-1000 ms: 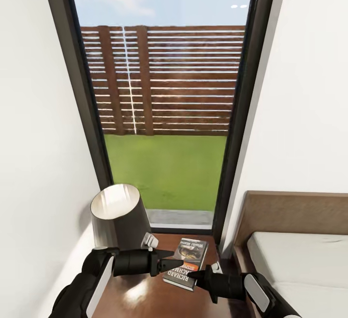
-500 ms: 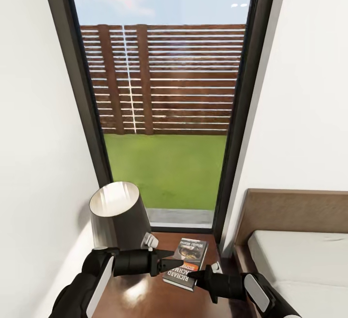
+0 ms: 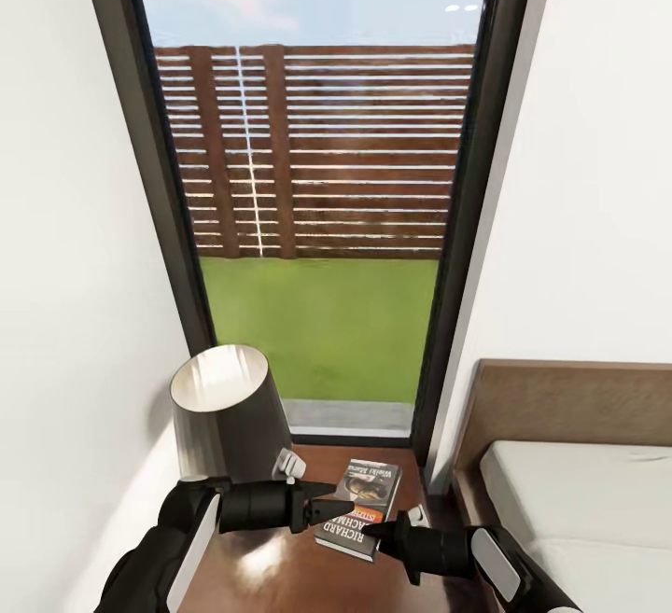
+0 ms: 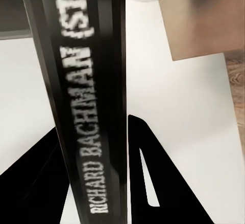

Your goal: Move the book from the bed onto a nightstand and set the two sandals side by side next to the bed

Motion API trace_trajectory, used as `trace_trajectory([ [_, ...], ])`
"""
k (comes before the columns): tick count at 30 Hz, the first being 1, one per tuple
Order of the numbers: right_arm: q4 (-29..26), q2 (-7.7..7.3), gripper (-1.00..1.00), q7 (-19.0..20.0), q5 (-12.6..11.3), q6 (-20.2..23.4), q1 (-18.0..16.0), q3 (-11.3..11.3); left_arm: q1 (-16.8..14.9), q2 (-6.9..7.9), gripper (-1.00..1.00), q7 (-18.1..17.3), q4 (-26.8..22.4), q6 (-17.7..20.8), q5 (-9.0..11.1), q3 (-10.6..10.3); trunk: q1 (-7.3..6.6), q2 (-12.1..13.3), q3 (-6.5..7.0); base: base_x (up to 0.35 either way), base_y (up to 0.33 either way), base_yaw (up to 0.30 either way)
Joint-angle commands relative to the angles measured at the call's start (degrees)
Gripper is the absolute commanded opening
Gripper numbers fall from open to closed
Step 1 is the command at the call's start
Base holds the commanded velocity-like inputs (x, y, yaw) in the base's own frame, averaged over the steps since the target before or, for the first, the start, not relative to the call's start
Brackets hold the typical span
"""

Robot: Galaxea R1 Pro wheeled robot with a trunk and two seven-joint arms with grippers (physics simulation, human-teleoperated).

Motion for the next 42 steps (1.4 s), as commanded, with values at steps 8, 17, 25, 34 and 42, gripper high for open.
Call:
trace_trajectory([
  [8, 0.0, -0.06, -1.00, 0.3, 0.0, 0.0, 0.0, 0.3, 0.0, -0.03, 1.00, 0.1, 0.0, 0.4, 0.2, 0.0, 1.76, -3.3, -1.51, 0.000, 0.000, 0.000],
  [17, 0.0, -0.06, -1.00, 0.3, 0.1, 0.0, 0.0, 0.2, 0.0, -0.08, 1.00, 0.2, 0.0, 0.4, 0.2, 0.0, 3.74, -6.9, -3.12, 0.000, 0.000, 0.000],
  [25, 0.0, -0.05, -1.00, 0.3, 0.1, 0.0, 0.0, 0.3, 0.0, -0.09, 1.00, 0.2, 0.0, 0.4, 0.1, 0.0, 5.50, -10.1, -4.56, 0.000, 0.000, 0.000],
  [34, 0.0, -0.04, -1.00, 0.3, 0.1, 0.0, 0.0, 0.3, 0.0, -0.09, 1.00, 0.2, 0.0, 0.4, 0.1, 0.0, 7.47, -13.7, -6.17, 0.000, 0.000, 0.000],
  [42, 0.0, -0.01, -1.00, 0.3, 0.1, 0.0, 0.0, 0.3, 0.0, -0.09, 1.00, 0.2, 0.1, 0.4, 0.1, 0.0, 9.23, -16.9, -7.61, 0.000, 0.000, 0.000],
])
